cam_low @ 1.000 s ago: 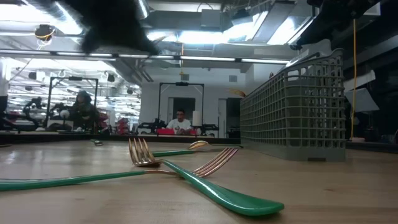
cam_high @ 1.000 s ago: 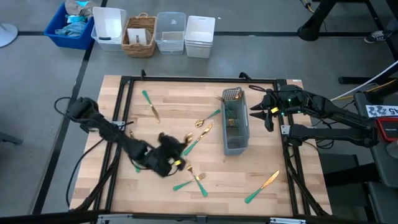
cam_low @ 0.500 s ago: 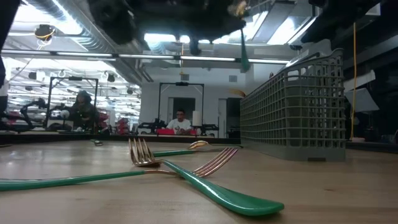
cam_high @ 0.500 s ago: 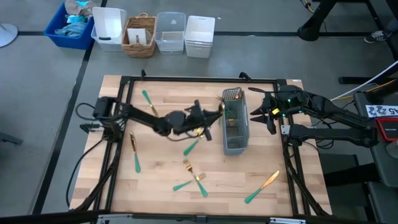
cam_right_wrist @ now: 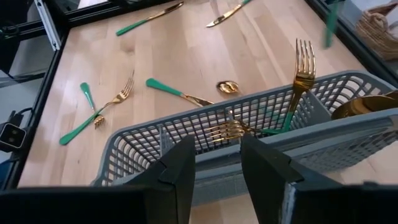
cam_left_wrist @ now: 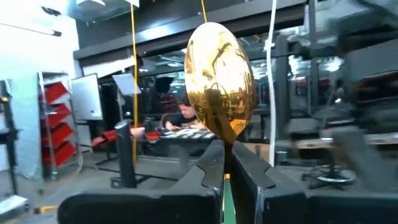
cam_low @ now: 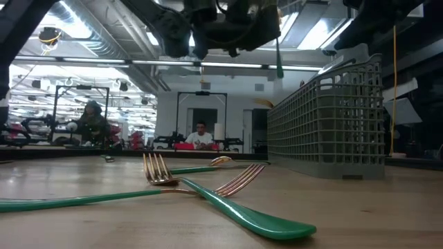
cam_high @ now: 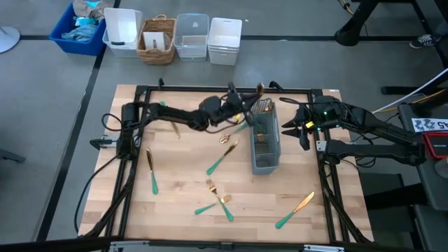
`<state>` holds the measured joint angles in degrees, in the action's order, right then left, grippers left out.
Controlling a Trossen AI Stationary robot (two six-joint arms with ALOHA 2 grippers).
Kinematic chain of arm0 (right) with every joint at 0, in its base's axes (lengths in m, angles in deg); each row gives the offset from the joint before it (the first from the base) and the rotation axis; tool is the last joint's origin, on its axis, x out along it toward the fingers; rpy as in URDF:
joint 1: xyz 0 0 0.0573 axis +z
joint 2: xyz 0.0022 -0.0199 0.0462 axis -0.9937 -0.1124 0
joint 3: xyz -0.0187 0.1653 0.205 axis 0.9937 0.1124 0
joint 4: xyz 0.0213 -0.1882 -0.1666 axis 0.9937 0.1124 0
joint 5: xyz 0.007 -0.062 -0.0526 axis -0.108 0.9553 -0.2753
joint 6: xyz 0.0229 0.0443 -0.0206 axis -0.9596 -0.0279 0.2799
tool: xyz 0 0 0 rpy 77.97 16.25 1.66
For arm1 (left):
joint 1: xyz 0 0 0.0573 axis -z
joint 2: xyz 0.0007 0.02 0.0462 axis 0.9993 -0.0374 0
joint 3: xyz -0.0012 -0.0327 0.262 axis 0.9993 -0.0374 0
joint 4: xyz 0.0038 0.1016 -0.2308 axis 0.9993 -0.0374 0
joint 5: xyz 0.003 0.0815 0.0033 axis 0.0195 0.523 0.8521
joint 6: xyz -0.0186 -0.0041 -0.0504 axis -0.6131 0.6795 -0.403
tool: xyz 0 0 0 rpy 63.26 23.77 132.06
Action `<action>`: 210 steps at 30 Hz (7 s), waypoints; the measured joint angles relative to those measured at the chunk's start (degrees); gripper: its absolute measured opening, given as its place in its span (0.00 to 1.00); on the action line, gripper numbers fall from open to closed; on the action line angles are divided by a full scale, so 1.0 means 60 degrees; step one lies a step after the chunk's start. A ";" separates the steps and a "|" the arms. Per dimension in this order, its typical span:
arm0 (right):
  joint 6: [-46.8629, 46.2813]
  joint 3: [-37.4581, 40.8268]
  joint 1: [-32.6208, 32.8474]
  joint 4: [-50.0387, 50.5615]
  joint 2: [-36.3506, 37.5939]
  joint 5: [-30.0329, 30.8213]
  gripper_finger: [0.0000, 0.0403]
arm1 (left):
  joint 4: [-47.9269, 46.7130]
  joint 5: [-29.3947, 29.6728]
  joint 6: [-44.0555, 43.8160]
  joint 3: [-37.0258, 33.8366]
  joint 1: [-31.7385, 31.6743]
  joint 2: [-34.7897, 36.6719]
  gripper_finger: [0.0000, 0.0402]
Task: Sort silverware
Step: Put the bottom left spoon into the top section of the basket, then put the bottom right knife into the bottom section of the basket
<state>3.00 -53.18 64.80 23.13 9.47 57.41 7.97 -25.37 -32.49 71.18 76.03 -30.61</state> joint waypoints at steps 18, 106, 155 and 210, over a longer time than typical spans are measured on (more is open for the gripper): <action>-0.0297 -0.0004 0.1016 0.0050 0.0026 -0.3869 0.32 | 0.0670 -0.1427 -0.0662 0.0098 -0.0869 -0.1443 0.02; -0.7008 0.0005 1.1567 -0.2535 -0.9011 0.3191 0.32 | 0.1176 0.0572 0.1831 0.0098 0.6031 -0.1727 0.33; -0.3650 -0.1118 1.0603 -0.3137 -1.0304 0.3768 0.32 | -0.4336 0.1871 -0.4987 0.0094 0.7277 -0.1730 0.25; -0.3668 -0.1060 0.8470 -0.6367 -1.0564 0.3508 0.12 | -0.7675 0.2024 -0.4670 0.0101 0.6885 -0.1741 0.25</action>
<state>-19.01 -59.54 115.62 -15.08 -53.91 78.46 -38.08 -13.23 -60.52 71.78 117.34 -41.06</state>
